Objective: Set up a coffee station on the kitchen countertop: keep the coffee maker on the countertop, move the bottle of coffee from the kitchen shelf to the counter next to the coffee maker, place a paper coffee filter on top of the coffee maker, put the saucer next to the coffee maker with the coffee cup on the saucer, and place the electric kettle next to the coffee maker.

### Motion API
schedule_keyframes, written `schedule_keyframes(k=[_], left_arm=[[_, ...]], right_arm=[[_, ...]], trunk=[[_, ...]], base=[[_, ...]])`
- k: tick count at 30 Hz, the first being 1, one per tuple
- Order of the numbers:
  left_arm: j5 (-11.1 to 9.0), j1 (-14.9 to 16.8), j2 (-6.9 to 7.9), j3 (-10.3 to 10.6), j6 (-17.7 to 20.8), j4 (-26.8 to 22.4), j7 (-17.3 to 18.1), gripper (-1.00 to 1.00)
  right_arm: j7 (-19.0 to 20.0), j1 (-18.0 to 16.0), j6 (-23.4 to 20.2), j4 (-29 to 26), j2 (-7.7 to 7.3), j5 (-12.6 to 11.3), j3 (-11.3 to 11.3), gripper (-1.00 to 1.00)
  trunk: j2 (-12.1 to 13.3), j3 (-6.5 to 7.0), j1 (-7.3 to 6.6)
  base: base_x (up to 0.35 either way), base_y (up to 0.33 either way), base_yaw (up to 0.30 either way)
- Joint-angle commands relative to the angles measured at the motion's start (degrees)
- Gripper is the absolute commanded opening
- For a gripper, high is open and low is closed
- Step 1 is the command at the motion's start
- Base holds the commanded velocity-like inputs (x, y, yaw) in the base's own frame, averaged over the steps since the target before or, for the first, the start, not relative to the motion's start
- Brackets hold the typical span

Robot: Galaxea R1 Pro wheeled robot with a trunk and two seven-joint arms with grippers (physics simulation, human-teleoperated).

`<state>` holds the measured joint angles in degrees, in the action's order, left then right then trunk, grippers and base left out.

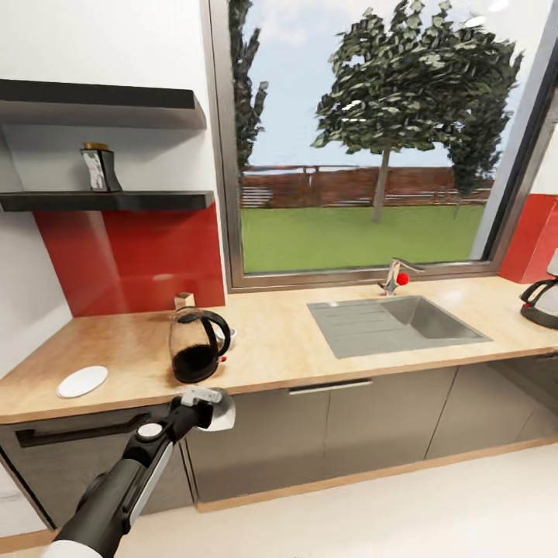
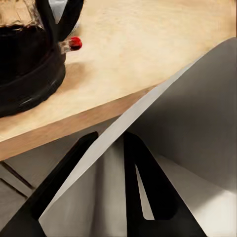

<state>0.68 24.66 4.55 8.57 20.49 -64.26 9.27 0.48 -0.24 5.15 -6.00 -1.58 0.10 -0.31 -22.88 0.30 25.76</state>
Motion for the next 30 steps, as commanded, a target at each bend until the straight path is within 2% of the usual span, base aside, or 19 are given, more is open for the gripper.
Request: schedule_keyframes(k=[1,3,5,15,21,26,30], left_arm=[[0.16,0.07,-0.96,1.63,0.29,-0.19,0.08,-1.0],[0.32,0.1,-1.95,2.46,0.21,-0.18,-0.21,-1.0],[0.3,0.12,-2.34,2.67,0.16,-0.17,-0.22,-1.0],[-0.06,-0.06,-2.76,2.98,-1.35,0.33,0.01,-1.0],[-1.56,-0.27,-3.12,3.03,-1.59,0.16,0.13,-1.0],[-1.71,-0.38,-3.37,3.14,-1.6,0.31,0.24,-1.0],[-1.69,-0.4,-3.93,4.58,-1.55,0.36,1.53,-1.0]], right_arm=[[0.05,-0.02,0.15,-0.69,-0.01,0.0,-0.04,1.0],[0.05,-0.02,0.13,-1.02,-0.01,-0.02,-0.04,1.0],[0.05,-0.02,0.13,-1.15,-0.01,-0.05,-0.04,1.0],[0.05,-0.02,0.12,-1.3,0.05,-0.08,-0.04,1.0],[0.05,-0.02,0.19,-1.3,0.04,-0.08,-0.04,1.0],[0.05,-0.02,0.2,-1.3,0.08,-0.1,-0.04,1.0],[0.05,-0.02,0.21,-1.49,0.08,-0.1,-0.04,1.0]], trunk=[[-0.04,-0.06,0.02],[-0.04,-0.14,0.02],[-0.04,-0.22,0.02],[-0.04,-0.65,0.02],[-0.04,-0.9,0.02],[-0.04,-1.12,0.02],[-0.04,-1.29,0.02]], base=[[0.0,0.0,-0.268],[0.0,0.0,-0.268],[0.0,0.0,-0.268],[0.0,0.0,-0.269],[0.0,0.0,-0.269],[0.0,0.0,-0.269],[0.0,-0.052,-0.269]])
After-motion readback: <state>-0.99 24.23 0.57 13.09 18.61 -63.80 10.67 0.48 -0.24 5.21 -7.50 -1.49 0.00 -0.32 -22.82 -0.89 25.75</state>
